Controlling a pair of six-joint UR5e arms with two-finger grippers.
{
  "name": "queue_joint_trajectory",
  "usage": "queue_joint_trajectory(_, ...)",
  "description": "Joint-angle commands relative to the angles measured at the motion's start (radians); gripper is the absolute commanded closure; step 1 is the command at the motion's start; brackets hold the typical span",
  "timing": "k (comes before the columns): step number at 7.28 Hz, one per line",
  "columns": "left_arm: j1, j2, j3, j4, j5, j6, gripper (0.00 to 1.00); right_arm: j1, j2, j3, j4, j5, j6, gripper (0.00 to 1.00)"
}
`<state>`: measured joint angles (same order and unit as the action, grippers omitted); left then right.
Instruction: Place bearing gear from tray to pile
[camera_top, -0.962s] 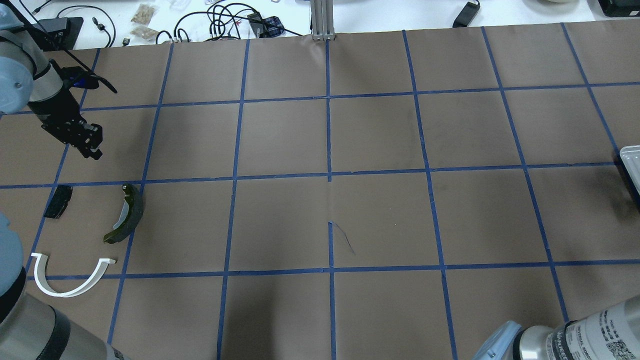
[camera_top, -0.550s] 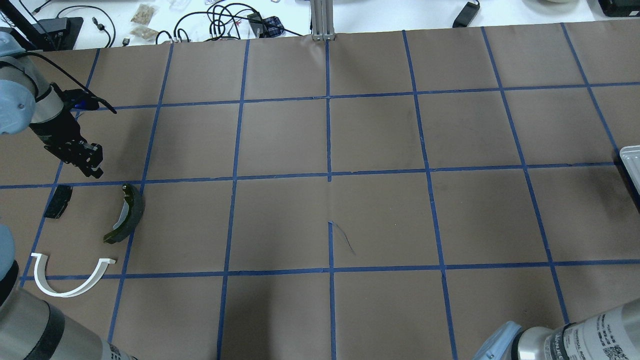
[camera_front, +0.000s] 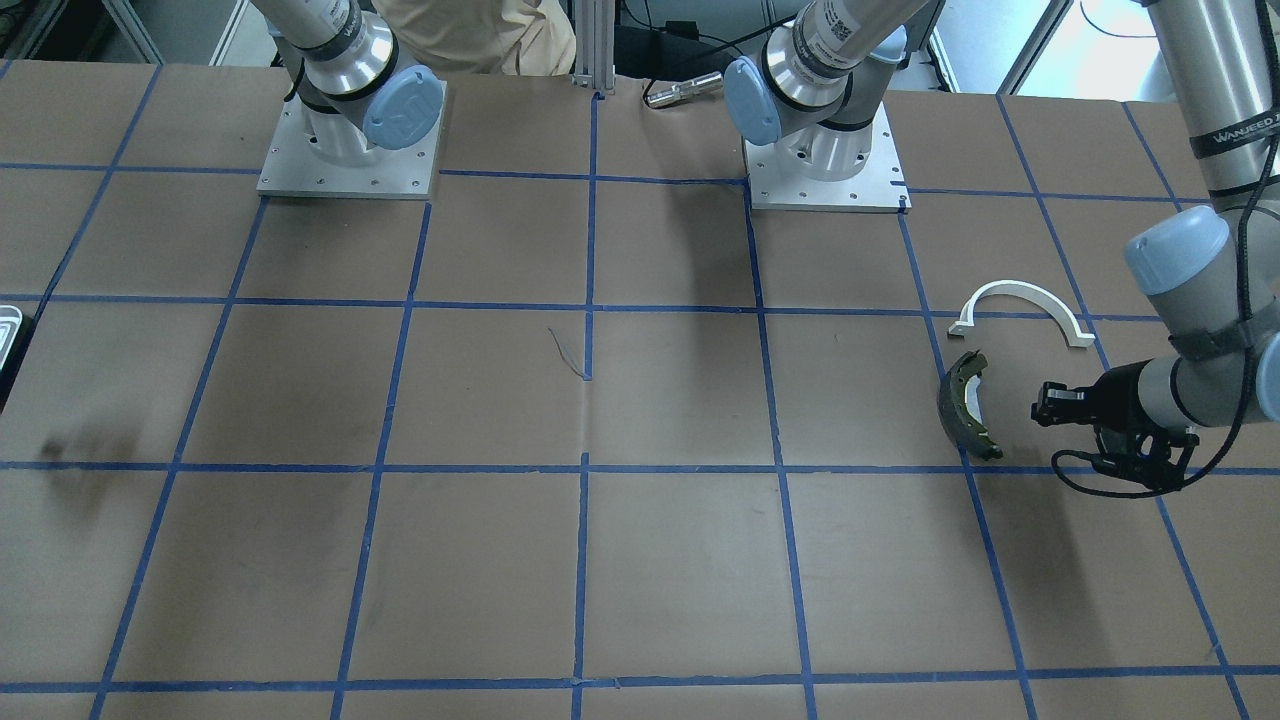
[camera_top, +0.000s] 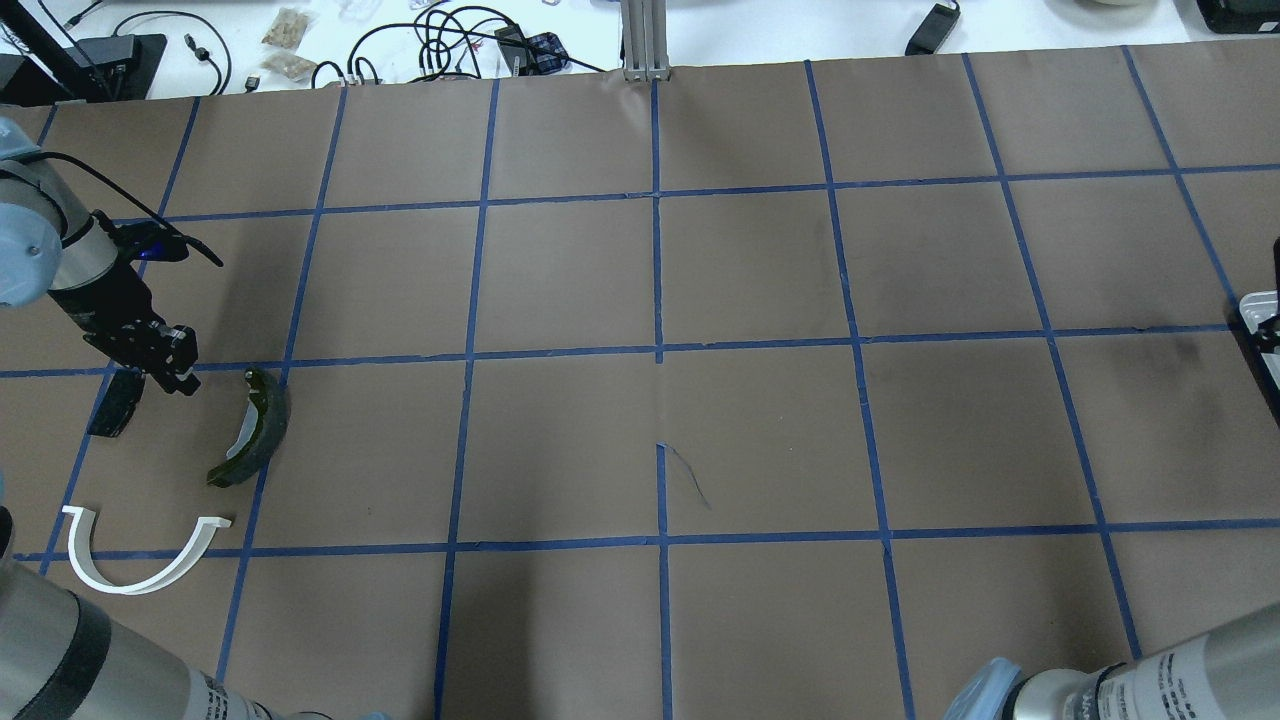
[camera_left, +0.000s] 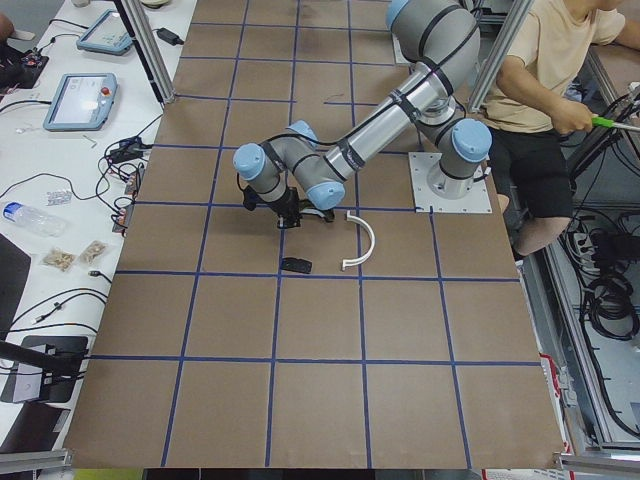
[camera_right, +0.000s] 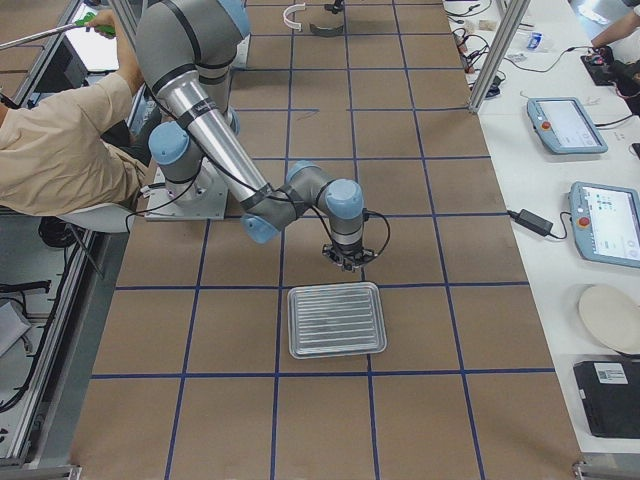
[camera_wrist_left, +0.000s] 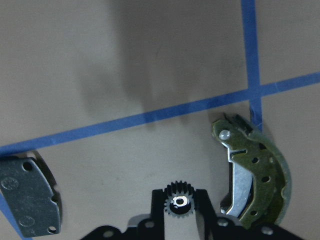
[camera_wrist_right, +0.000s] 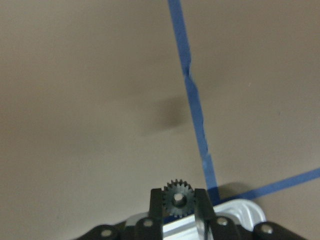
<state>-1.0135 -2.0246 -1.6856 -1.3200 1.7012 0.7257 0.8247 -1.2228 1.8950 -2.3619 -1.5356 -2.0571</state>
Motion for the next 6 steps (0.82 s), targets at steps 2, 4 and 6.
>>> queue_joint_trajectory(2, 0.006, -0.012, -0.011, -0.001, 0.009, -0.002, 1.0, 0.312, -0.003, 0.01, -0.008, 0.003, 0.508, 0.86)
queue_joint_trajectory(4, 0.006, -0.022, -0.011, 0.001, 0.049, -0.003, 1.0, 0.536, -0.004, 0.006, -0.011, 0.0, 0.906, 0.85)
queue_joint_trajectory(6, 0.006, -0.036, -0.009, 0.001, 0.041, -0.002, 1.0, 0.763, 0.003, -0.016, -0.011, 0.0, 1.337, 0.84)
